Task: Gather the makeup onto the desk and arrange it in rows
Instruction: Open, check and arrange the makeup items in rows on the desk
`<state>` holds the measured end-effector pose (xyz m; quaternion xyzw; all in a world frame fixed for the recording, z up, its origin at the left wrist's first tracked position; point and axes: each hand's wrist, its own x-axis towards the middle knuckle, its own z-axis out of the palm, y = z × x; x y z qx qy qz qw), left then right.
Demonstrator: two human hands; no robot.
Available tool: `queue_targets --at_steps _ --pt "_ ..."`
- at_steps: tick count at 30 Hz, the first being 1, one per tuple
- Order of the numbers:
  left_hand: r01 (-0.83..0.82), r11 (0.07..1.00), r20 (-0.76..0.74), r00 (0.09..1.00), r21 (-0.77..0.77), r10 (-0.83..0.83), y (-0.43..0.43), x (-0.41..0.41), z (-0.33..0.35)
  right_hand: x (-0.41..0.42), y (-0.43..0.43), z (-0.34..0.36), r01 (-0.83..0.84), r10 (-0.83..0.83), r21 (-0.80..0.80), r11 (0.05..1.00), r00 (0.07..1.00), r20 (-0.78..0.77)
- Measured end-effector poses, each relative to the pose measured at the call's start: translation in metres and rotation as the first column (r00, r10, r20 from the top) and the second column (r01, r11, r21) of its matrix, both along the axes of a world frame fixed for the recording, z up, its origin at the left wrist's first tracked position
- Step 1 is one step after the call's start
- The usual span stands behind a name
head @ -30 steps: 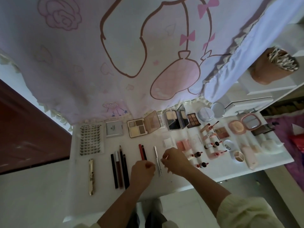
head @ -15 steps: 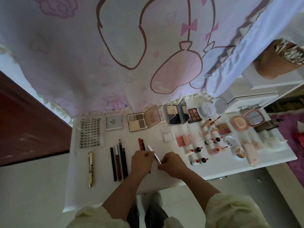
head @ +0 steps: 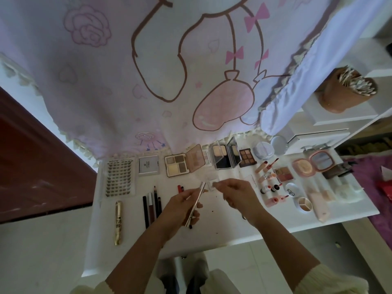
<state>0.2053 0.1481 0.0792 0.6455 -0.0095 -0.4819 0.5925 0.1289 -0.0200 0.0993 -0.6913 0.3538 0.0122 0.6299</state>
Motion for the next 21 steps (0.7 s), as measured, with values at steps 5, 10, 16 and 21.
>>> queue_targets --at_steps 5,10,16,21 --pt "0.042 0.999 0.114 0.993 0.010 -0.043 -0.004 -0.005 0.011 0.011 0.013 0.005 -0.074 0.079 -0.101 0.992 0.996 0.050" --pt "0.134 0.987 0.172 0.974 0.092 -0.148 -0.004 0.000 0.016 0.017 0.009 0.002 -0.092 0.104 -0.188 0.978 0.993 0.053" --pt "0.125 0.982 0.100 0.985 0.139 -0.140 -0.011 0.005 0.022 0.017 0.004 0.004 -0.144 0.160 -0.117 0.983 0.976 0.149" --pt "0.186 0.977 0.117 0.973 0.102 -0.198 -0.010 0.012 0.024 0.017 -0.009 0.018 -0.249 0.251 -0.034 0.968 0.951 0.180"
